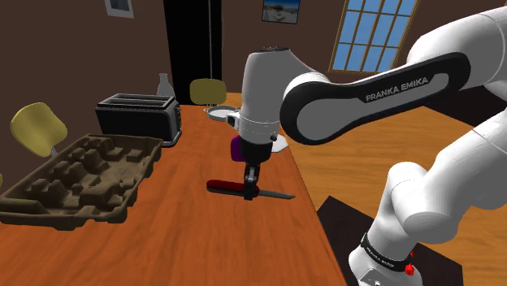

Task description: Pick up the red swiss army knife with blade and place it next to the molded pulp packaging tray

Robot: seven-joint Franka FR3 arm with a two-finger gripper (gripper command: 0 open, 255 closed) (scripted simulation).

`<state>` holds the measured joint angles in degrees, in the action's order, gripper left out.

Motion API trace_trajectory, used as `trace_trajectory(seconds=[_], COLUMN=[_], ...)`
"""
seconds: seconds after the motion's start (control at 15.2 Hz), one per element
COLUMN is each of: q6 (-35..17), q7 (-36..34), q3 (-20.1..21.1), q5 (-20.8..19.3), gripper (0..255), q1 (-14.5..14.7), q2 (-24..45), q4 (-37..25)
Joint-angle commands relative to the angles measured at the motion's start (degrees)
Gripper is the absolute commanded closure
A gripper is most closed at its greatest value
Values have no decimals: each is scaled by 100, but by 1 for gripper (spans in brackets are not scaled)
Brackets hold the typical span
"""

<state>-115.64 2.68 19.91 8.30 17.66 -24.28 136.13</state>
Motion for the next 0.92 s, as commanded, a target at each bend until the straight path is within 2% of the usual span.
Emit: trace_trajectory(seconds=[0.0,0.33,0.86], q6=[148,498,405], q7=[0,4,295], q3=[-16,-59,-244], q5=[-4,-20,-560], gripper=[255,255,255], q1=[-1,-9,-431], q2=[-35,-97,1485], q4=[-111,-398,-1823])
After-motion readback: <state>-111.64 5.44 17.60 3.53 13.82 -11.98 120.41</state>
